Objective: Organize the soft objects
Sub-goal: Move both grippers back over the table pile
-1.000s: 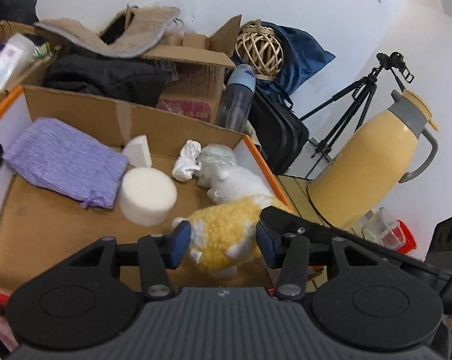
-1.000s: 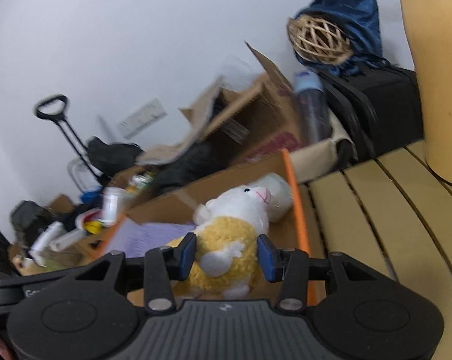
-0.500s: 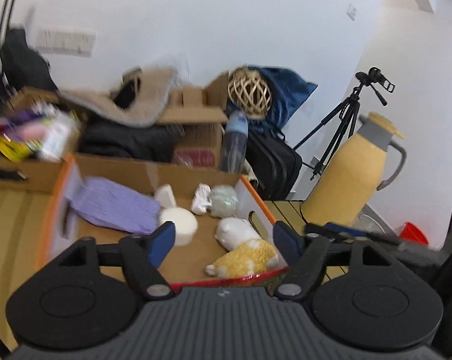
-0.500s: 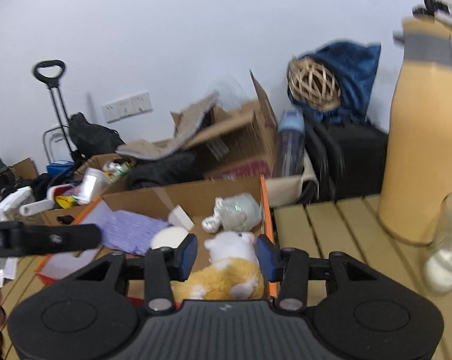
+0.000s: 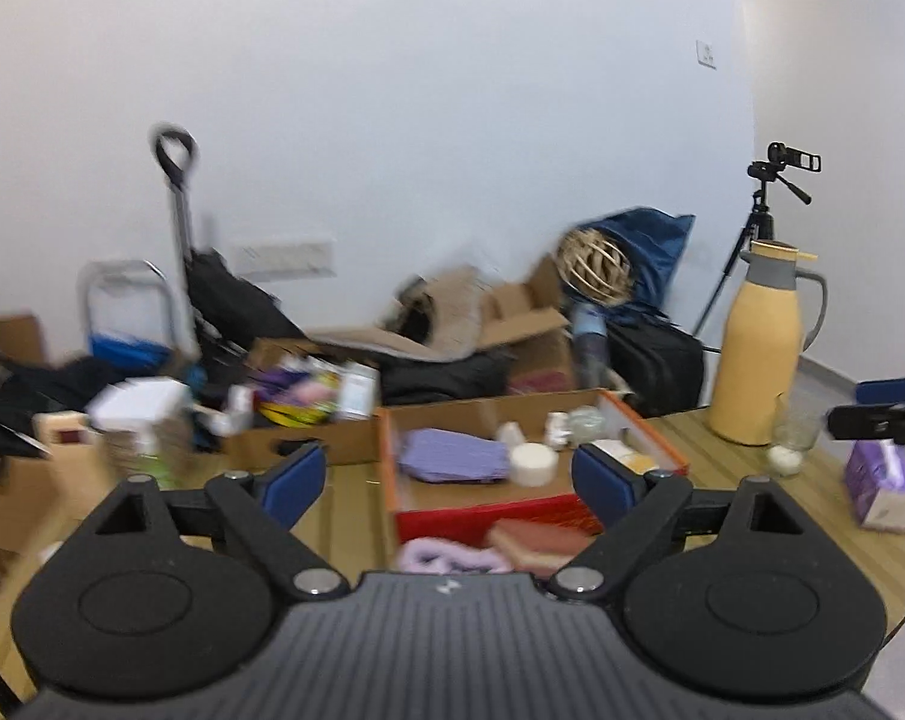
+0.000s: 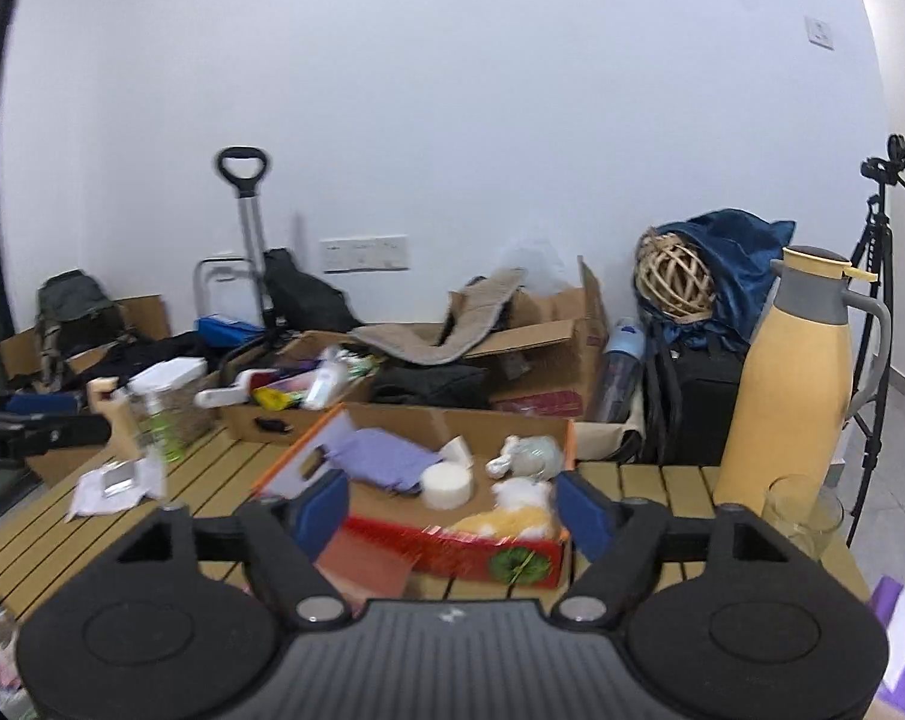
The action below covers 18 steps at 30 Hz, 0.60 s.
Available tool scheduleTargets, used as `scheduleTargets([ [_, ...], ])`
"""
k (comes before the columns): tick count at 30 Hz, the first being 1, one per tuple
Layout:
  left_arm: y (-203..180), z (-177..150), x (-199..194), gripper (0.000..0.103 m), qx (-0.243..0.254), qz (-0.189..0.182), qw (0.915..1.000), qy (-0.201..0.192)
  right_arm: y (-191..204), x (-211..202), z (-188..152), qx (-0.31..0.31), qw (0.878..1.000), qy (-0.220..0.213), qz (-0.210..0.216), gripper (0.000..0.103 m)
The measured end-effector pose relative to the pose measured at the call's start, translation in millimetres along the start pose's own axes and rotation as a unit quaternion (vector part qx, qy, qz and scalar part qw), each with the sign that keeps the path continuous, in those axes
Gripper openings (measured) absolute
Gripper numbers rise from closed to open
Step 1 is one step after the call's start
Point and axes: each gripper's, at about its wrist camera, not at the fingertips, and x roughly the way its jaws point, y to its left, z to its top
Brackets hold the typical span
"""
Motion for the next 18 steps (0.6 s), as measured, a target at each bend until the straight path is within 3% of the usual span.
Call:
scheduleTargets([
  [6, -4, -67, -93, 0.103, 0.002, 0.01, 0.9988, -0.048, 36, -72, -65, -0.029, 0.999, -0.011, 0.032, 0.085],
  [10, -8, -117, -139, 0.103, -0.022, 0.022, 0.9979, -0.057, 59, -116, -113, -0.033, 0.998, -0.017, 0.051, 0.09],
  [15, -19, -170, -163, 0.103, -0.039, 0.069, 0.9963, -0.034, 70, -154, -162, 0.015, 0.996, -0.024, 0.084, 0.097],
  [18, -19, -177, -164, 0.103, -0.018, 0.064, 0.9973, -0.03, 72, -157, -170, 0.01, 0.996, -0.018, 0.089, 0.1],
])
